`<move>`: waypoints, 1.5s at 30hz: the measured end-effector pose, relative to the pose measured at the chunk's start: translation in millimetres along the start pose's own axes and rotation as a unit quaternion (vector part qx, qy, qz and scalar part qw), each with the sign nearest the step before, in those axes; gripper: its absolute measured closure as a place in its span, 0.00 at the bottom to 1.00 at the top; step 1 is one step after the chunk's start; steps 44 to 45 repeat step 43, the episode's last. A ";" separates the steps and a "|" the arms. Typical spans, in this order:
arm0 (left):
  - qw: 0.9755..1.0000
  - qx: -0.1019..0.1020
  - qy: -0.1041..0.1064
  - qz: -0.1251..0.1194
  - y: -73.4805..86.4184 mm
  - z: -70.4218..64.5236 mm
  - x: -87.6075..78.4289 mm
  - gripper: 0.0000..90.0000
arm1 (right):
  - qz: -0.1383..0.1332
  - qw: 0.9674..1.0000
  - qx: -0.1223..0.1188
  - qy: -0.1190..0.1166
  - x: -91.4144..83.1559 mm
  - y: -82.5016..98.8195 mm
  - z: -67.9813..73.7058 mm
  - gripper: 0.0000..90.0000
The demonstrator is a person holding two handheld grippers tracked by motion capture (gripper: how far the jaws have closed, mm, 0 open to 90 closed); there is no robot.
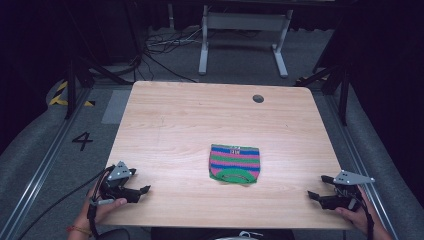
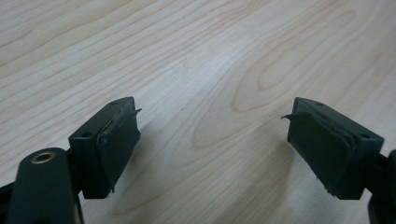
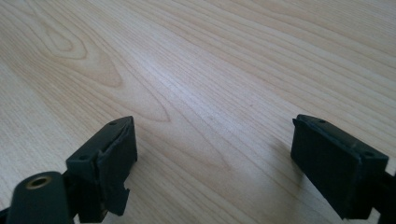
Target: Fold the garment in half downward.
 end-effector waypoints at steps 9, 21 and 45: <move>1.000 -0.005 -0.007 0.003 -0.3 -1.1 0.6 0.17 | 0.000 1.000 0.001 0.003 -0.1 0.1 -0.6 0.16; 1.000 -0.009 -0.007 0.003 -0.6 -1.5 1.0 0.17 | -0.001 1.000 0.003 0.004 -0.1 0.1 -0.5 0.16; 1.000 -0.012 -0.008 0.008 -2.4 -1.3 3.4 0.13 | -0.001 1.000 0.003 0.006 0.1 0.1 -0.6 0.16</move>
Point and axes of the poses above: each handheld gripper's, and its own axes: x roughly forward along the jaws, y roughly out of its underside, z roughly to its left, the point moved 7 cm from there along x, roughly forward along the jaws, and after that the axes turned 15 degrees about x, right-handed, at the moved point
